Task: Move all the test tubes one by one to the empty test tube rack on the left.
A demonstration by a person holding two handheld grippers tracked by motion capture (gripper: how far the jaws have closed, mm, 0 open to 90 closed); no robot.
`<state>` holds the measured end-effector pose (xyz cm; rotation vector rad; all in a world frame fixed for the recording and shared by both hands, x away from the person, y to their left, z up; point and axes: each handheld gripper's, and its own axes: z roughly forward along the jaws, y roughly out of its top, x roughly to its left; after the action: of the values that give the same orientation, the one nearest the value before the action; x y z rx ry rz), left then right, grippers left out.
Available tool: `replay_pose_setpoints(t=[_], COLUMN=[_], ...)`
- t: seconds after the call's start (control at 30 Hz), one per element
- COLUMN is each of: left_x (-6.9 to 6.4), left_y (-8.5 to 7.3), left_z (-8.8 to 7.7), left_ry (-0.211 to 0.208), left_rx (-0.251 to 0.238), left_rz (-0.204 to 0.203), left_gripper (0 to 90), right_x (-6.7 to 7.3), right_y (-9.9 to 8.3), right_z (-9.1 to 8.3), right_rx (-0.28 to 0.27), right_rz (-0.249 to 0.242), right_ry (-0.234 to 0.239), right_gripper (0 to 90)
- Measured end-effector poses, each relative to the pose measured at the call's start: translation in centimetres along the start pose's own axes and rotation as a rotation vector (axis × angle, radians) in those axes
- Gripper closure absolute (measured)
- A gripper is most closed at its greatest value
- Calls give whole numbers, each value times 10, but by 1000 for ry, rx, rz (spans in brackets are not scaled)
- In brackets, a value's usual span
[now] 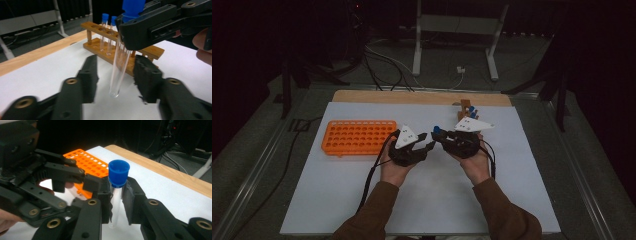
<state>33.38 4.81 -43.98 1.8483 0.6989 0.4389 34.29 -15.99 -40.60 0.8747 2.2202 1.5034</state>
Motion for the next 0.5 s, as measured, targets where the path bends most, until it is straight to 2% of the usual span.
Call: replay_pose_setpoints(t=[0.07, 0.27, 0.5], left_x=[-1, 0, 0], left_y=[0, 0, -1], left_z=[0, 0, -1], left_ry=[-6, -20, -31], left_rx=[-7, -7, -8], left_rz=[6, 7, 21], left_gripper=[695, 755, 779], right_x=[1, 6, 6], right_y=[0, -1, -1], right_z=[1, 3, 3], right_rx=[0, 0, 1], right_rz=[0, -3, 1], right_ry=[8, 20, 26], right_gripper=[773, 773, 770])
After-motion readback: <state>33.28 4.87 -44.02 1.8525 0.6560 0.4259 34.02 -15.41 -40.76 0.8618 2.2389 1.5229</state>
